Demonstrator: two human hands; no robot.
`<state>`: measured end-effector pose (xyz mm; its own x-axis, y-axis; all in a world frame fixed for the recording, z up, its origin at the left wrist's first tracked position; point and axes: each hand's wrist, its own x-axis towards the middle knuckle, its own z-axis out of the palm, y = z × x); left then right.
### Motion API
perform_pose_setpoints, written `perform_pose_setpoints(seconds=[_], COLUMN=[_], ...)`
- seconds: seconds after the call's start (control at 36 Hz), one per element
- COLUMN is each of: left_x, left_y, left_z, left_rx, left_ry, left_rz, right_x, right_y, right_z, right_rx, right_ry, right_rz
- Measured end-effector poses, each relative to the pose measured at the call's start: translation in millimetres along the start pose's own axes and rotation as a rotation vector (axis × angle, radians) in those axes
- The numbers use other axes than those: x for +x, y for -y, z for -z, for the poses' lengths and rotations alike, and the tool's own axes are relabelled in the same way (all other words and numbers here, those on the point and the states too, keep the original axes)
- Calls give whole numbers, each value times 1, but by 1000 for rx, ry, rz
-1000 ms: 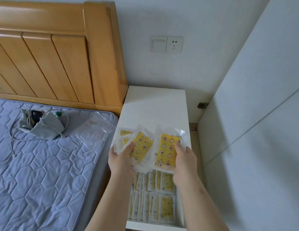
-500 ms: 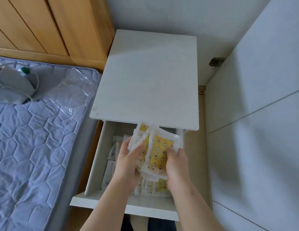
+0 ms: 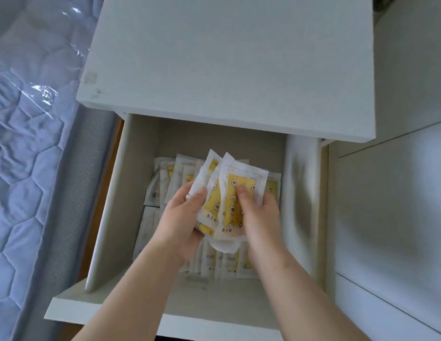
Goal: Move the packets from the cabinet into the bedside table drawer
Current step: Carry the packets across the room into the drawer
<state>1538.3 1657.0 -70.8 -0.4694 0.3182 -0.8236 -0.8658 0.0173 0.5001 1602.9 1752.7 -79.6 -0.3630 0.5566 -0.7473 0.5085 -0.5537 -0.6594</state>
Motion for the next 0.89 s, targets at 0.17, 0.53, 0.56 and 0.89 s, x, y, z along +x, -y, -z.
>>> perform_pose_setpoints(seconds=[0.17, 0.53, 0.56, 0.89], left_x=[31, 95, 99, 143], left_y=[-10, -35, -38, -63], left_z=[18, 27, 26, 21], left_rx=[1, -188, -209, -173], left_ry=[54, -146, -153, -109], left_rz=[-11, 8, -7, -19], right_x=[32, 95, 98, 159], right_y=[-1, 26, 29, 35], right_z=[-16, -48, -51, -83], right_rx=[-82, -101, -64, 187], right_ry=[81, 146, 144, 71], right_rz=[53, -47, -66, -107])
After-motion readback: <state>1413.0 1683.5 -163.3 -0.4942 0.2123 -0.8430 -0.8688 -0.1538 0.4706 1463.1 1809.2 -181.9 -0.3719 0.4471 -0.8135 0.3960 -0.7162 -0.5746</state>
